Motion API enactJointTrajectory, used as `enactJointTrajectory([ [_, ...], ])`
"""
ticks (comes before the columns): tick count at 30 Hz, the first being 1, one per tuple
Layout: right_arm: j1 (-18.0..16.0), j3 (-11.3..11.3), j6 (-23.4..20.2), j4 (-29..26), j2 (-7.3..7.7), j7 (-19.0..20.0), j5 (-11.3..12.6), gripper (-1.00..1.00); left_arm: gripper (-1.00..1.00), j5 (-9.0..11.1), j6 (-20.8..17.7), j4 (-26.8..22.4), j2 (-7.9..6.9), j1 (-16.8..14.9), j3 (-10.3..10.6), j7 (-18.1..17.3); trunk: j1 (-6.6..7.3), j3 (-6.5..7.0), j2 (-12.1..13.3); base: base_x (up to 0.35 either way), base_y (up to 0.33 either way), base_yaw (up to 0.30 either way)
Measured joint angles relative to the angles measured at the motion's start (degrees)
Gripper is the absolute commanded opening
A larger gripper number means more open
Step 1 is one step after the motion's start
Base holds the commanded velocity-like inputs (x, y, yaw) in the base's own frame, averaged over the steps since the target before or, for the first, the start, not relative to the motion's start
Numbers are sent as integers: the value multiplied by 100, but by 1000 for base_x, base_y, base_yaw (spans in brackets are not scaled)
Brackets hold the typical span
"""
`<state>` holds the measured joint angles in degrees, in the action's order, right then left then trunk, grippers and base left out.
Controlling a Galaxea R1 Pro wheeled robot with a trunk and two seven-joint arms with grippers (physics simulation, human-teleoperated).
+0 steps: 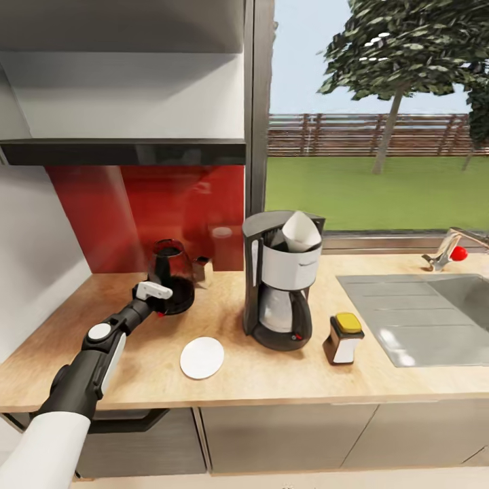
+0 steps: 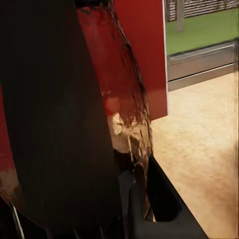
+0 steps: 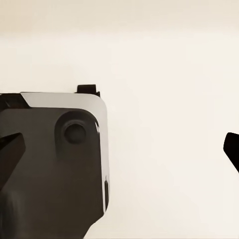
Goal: Set up a coffee station on the kitchen countertop: keep the coffee maker on the countertop, move the bottle of coffee from the kitchen shelf to the counter next to the coffee maker, place a paper coffee filter on top of the coffee maker, put the saucer next to the coffee maker with the coffee cup on the saucer, and place the electric kettle next to the coffee maker.
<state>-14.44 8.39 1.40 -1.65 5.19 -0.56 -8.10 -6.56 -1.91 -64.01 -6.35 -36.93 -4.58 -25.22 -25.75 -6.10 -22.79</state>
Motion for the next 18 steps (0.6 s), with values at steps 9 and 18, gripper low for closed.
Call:
enactJointTrajectory([
  [9, 0, 0, -5, 1, 0, 0, -1, 100, -100, 14, 0, 8, -1, 37, -1, 1, 0, 0, 0, 0, 0, -243],
  [18, -1, 0, -5, 2, 0, 0, -1, 100, -100, 14, 0, 58, 4, 42, 10, 7, 0, 0, 0, 0, 0, -24],
])
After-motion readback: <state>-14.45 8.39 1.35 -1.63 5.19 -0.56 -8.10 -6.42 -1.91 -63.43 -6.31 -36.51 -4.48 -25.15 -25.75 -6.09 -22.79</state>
